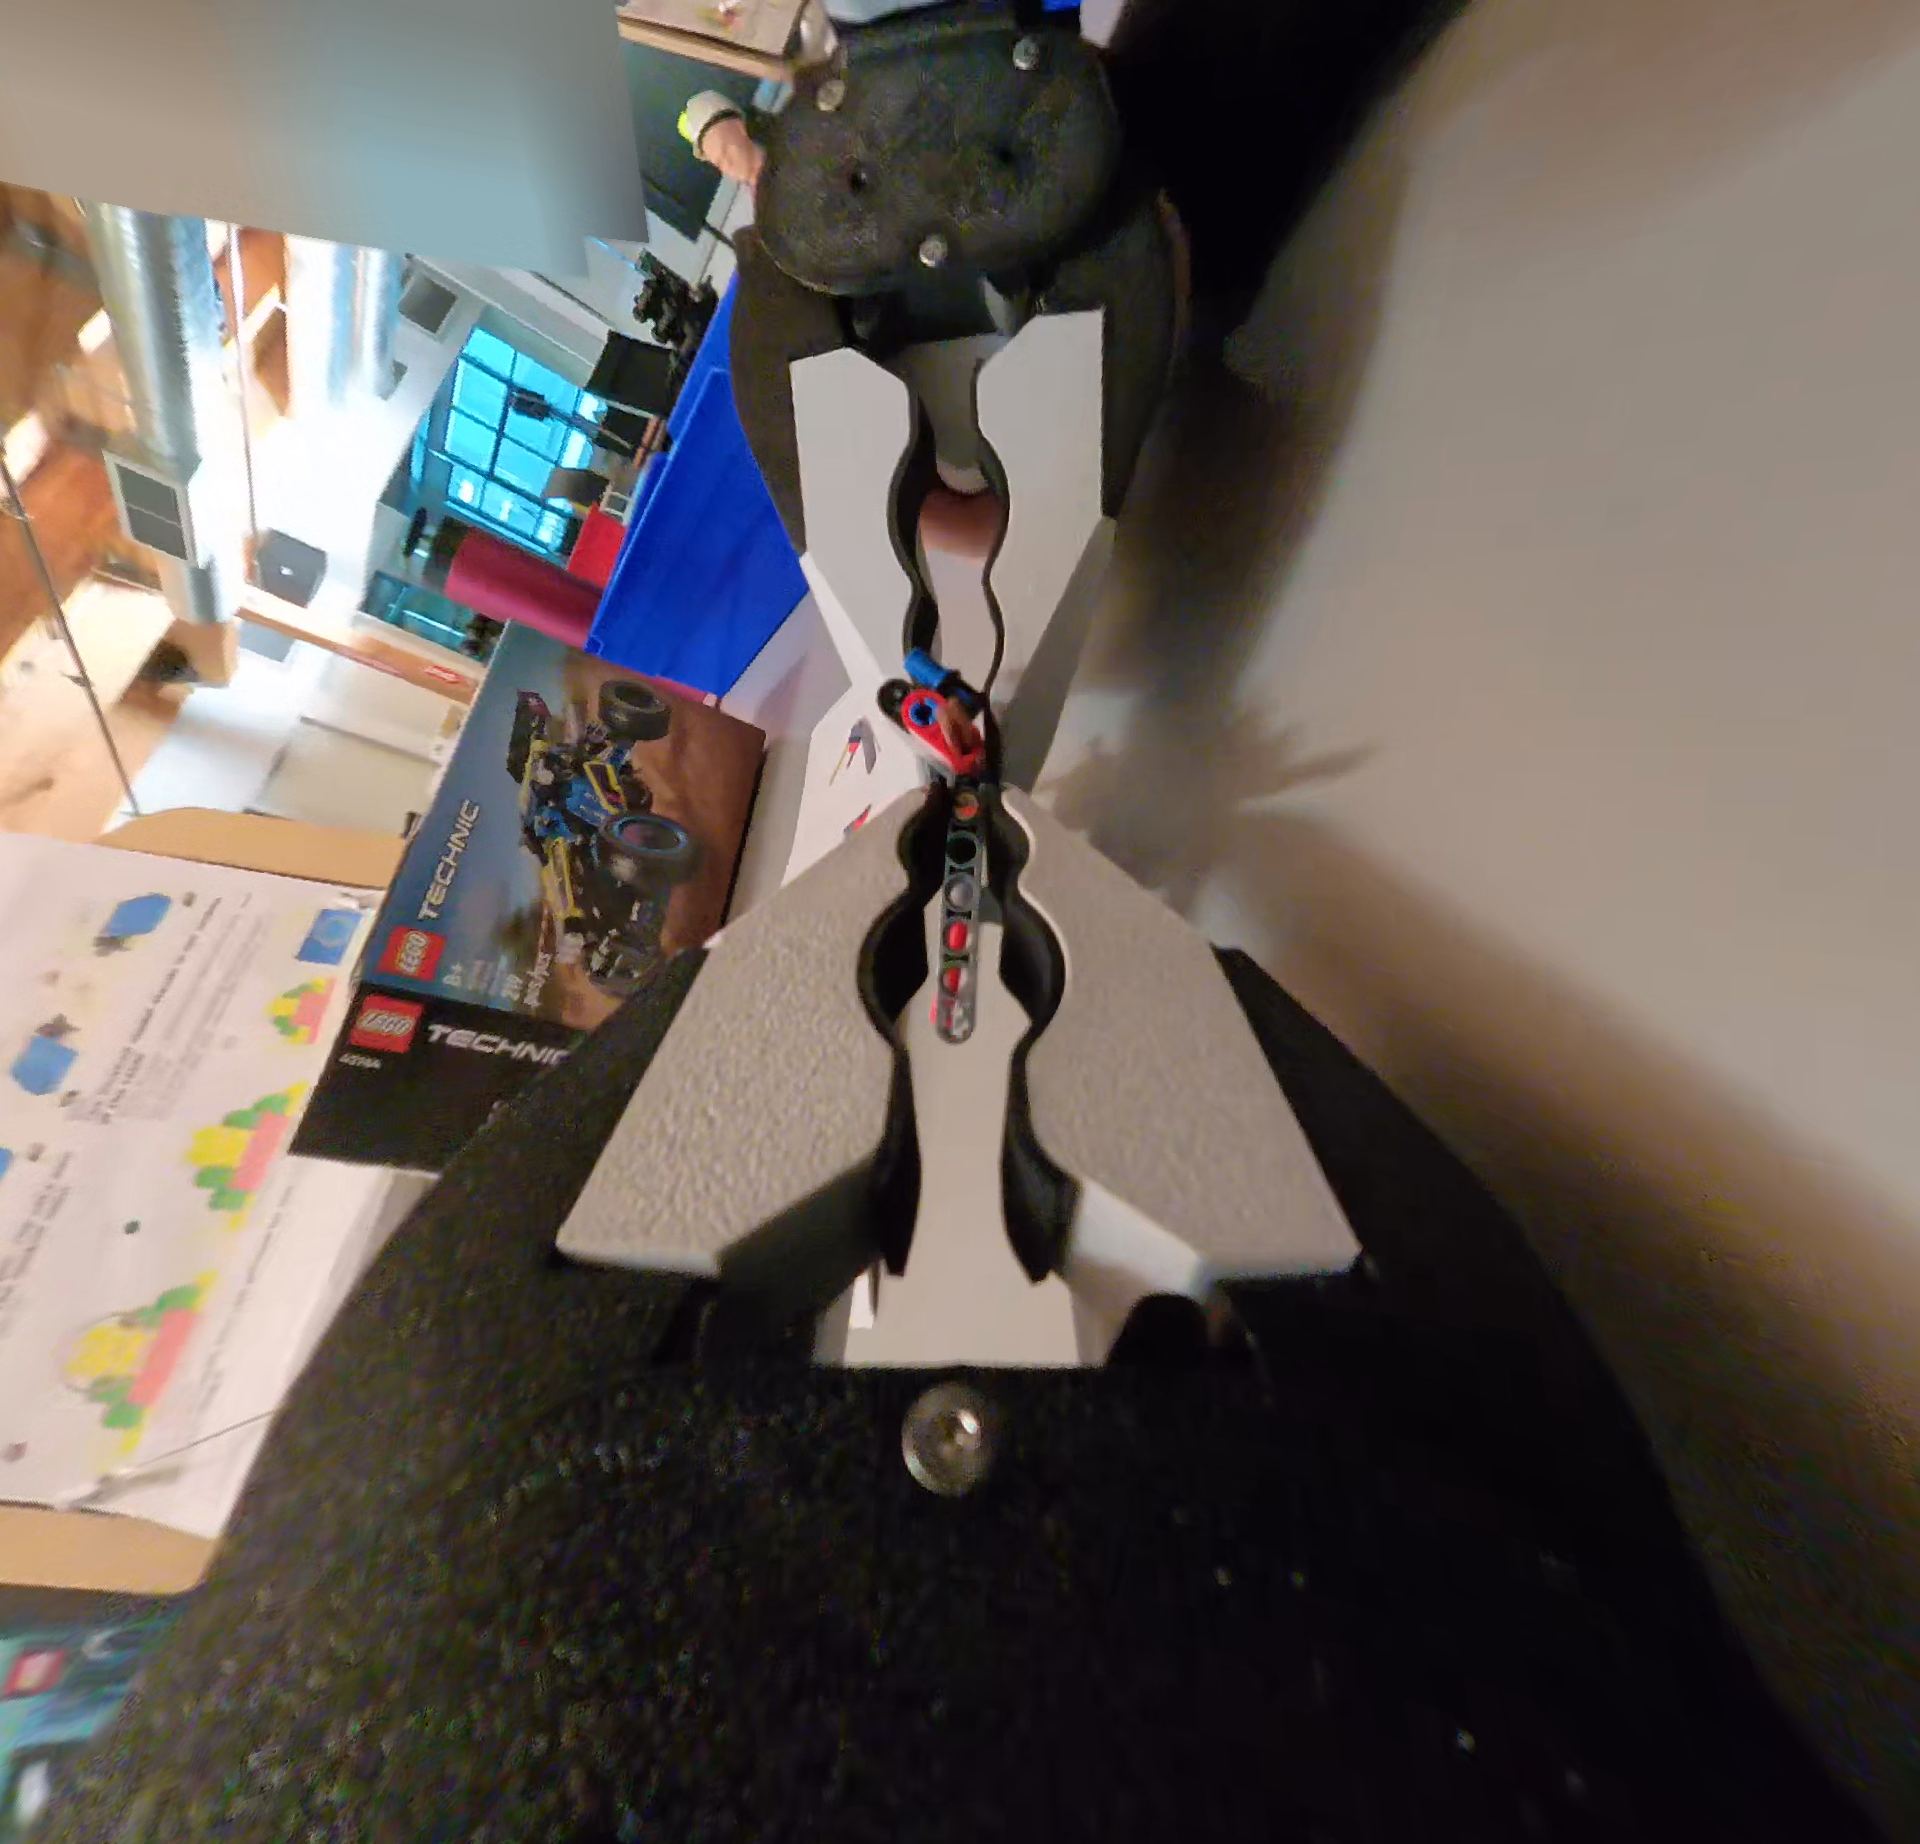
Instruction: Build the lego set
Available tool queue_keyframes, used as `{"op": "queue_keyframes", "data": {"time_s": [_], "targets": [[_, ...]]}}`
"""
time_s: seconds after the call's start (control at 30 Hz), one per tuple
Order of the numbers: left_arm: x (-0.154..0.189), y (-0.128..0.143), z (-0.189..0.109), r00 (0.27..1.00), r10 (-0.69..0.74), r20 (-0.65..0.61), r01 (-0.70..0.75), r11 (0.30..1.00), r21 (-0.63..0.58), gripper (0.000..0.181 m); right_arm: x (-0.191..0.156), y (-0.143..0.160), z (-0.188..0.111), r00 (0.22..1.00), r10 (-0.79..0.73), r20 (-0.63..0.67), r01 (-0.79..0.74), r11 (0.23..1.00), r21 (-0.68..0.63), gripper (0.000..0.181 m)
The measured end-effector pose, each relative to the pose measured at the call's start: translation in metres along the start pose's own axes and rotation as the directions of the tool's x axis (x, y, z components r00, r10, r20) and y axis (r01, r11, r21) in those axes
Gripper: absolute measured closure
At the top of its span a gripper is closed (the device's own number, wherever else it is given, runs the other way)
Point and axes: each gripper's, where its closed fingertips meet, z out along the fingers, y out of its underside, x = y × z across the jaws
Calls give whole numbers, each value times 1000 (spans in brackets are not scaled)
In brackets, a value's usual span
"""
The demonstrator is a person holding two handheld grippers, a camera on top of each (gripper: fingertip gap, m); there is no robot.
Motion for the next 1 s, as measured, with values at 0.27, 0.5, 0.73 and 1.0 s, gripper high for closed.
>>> {"op": "queue_keyframes", "data": {"time_s": [0.27, 0.5, 0.73, 1.0], "targets": [[-3, 3, 2, 991, 136, -13, -136, 991, 1, 177, 5, 3, -1, 993, -104, -50, 101, 994, -43, 174], [11, 3, -5, 969, 244, -25, -245, 968, -47, 179, -12, 15, 0, 953, -301, -11, 298, 948, -111, 174], [13, 8, -8, 986, 137, -96, -147, 982, -117, 160, -17, 16, 3, 954, -299, 36, 301, 948, -104, 173], [30, 32, 2, 978, 43, -206, -94, 965, -246, 173, -19, 14, -1, 939, -342, 41, 344, 936, -74, 158]]}}
